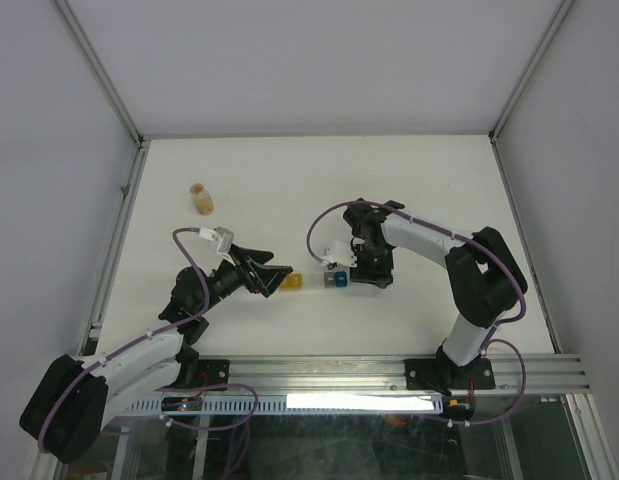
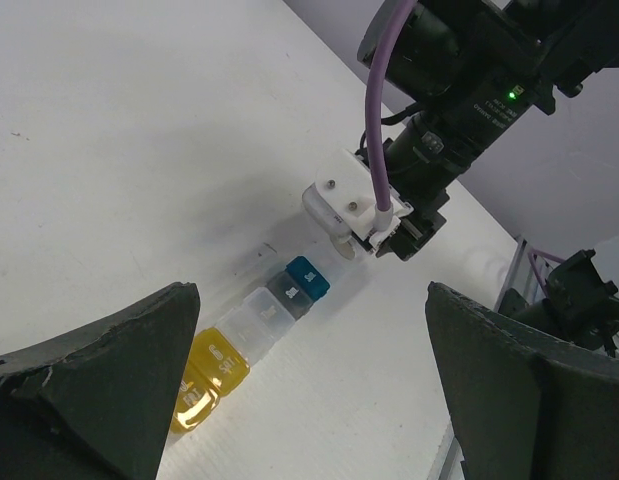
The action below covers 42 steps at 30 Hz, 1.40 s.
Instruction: Sort the pills into containers
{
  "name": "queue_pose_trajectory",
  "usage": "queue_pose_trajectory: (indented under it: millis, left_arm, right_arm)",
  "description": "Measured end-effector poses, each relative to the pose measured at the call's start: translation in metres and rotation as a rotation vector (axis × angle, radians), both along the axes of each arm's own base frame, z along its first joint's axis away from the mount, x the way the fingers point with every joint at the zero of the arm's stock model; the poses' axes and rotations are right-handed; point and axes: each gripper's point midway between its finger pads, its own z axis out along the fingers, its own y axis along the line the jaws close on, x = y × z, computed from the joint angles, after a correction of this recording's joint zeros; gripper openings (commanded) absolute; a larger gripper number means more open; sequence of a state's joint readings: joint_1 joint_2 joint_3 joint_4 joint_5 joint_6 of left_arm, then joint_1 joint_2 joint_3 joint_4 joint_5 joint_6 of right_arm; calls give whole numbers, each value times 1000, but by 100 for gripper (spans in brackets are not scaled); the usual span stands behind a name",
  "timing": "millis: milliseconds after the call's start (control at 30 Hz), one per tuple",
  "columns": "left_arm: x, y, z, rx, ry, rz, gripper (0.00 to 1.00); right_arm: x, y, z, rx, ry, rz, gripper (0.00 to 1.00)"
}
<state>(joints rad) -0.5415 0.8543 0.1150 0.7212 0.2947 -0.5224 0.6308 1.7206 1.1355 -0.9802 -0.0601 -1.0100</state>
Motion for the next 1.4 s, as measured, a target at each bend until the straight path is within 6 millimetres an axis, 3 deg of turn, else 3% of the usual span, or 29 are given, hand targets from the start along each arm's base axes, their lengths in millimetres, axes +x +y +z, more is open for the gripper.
queue_pose_trajectory:
  millis: [1400]
  left_arm:
    - [-1,2,6,-3,-24,7,99]
  right_arm:
    - [-1,6,6,-26,-8,19,4]
